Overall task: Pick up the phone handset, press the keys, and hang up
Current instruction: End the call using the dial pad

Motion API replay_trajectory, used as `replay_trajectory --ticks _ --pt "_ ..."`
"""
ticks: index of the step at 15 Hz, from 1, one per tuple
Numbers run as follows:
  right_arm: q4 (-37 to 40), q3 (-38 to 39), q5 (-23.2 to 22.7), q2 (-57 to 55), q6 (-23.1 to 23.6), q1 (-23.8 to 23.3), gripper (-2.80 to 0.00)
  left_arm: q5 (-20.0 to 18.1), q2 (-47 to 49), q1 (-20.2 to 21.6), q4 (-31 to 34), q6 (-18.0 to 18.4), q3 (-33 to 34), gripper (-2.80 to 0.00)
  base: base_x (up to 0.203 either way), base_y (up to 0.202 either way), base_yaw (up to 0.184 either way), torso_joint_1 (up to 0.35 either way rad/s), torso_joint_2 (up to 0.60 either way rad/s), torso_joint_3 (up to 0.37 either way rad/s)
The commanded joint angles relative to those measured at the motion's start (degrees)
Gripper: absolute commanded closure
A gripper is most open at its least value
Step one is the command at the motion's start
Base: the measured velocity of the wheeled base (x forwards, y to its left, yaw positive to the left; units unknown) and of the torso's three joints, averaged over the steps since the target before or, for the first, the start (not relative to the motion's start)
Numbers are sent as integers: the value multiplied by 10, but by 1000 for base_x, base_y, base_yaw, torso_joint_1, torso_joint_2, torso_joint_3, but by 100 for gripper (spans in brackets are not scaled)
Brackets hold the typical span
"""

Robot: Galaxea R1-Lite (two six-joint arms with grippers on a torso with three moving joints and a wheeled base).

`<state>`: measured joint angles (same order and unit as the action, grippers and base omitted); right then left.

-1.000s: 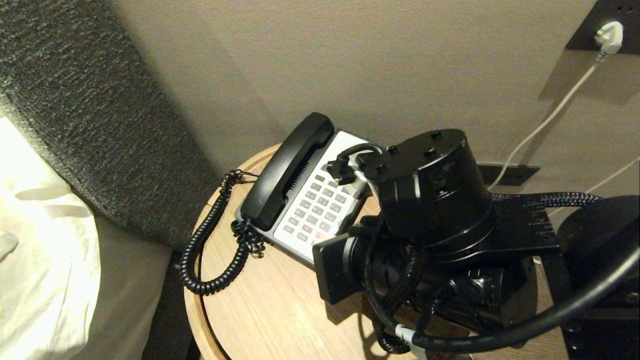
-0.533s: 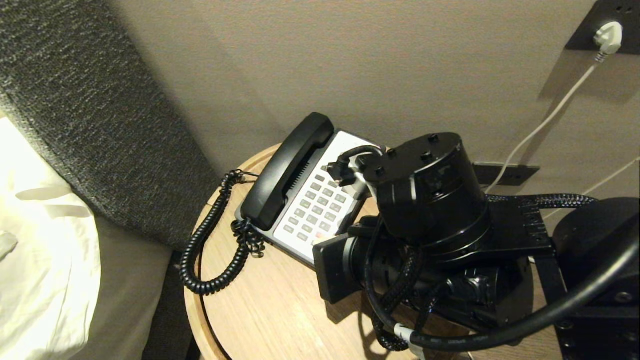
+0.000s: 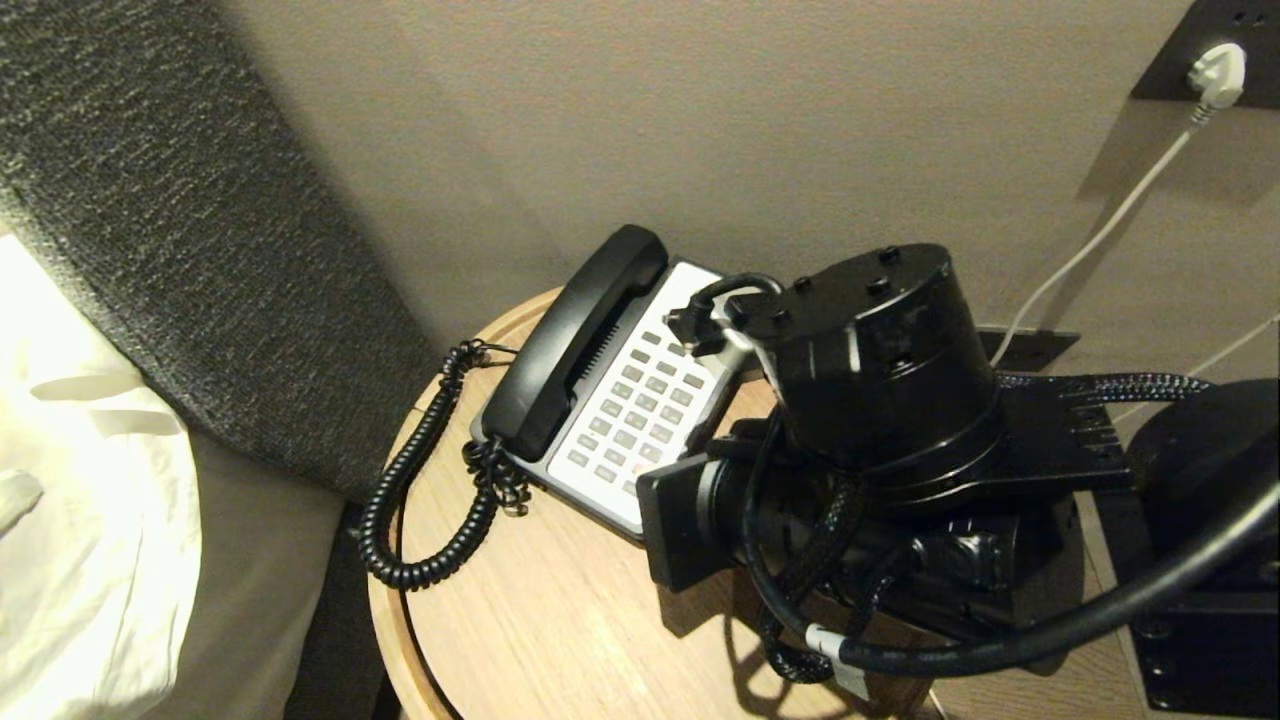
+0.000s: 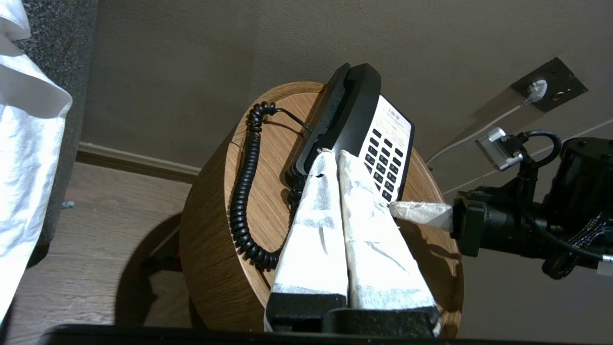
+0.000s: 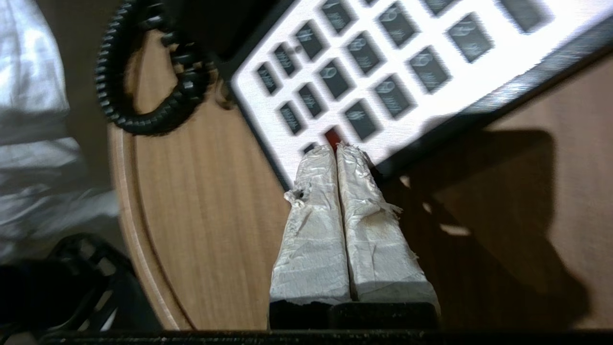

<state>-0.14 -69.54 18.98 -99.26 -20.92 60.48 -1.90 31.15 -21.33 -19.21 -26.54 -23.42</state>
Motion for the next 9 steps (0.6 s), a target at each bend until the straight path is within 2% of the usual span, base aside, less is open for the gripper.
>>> replay_trajectory --ticks 1,4,7,9 --pt "1 4 0 28 -2 1 0 2 -1 0 -1 -1 3 0 0 0 0 0 0 0" --pt "5 7 3 59 -3 0 0 15 -3 6 -2 3 17 0 0 0 0 0 0 0" --pt "0 8 5 68 -3 -3 0 94 11 38 24 4 -15 0 0 0 0 0 0 0" --pt "-3 7 5 71 -3 -3 0 111 2 64 43 5 -15 0 0 0 0 0 0 0"
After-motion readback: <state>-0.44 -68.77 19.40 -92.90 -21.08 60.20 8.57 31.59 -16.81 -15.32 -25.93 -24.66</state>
